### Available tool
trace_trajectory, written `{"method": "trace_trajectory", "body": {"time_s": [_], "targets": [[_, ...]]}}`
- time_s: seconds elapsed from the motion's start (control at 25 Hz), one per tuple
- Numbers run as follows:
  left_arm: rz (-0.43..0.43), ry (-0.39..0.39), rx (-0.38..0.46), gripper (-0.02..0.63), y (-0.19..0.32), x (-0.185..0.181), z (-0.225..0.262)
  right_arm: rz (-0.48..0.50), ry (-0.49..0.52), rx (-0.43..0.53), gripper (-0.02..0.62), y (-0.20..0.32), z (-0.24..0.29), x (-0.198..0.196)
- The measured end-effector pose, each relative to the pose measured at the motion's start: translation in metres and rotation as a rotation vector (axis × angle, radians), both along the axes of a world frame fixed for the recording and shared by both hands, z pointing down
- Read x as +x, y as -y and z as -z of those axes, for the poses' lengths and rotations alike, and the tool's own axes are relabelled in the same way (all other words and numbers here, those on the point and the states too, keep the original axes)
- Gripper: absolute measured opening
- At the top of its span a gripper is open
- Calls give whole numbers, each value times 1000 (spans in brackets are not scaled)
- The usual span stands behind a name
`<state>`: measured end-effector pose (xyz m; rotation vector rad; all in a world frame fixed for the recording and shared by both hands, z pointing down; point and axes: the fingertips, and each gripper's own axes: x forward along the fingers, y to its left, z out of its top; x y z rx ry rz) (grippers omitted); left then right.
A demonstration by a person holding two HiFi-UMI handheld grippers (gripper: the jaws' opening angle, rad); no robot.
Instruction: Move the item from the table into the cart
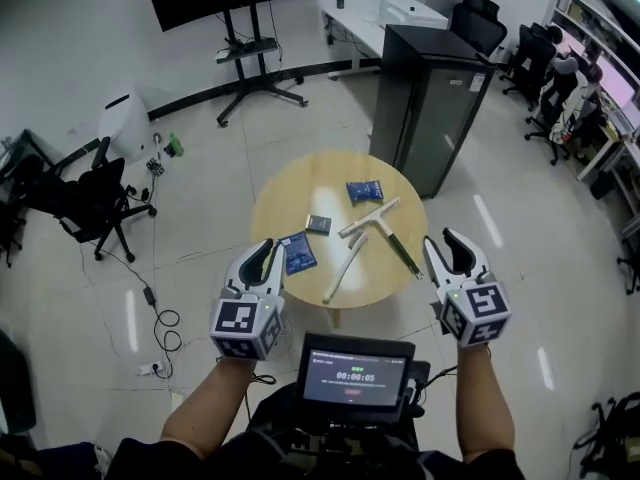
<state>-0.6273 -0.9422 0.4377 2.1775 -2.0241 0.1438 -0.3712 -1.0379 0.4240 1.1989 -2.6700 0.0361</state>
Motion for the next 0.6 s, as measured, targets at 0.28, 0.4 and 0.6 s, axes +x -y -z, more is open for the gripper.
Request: {"method": "trace_trajectory", "body": {"time_s": [0.28, 0.4, 0.6], "targets": [[111, 19, -86, 137, 55, -41, -26, 93, -12, -73, 178, 96, -34, -49], [111, 13, -137, 154, 80, -68, -49, 92, -63, -120, 203, 136, -60, -70], [80, -17, -213, 180, 125, -122, -102, 88, -183, -224, 264, 194, -139, -119]]}}
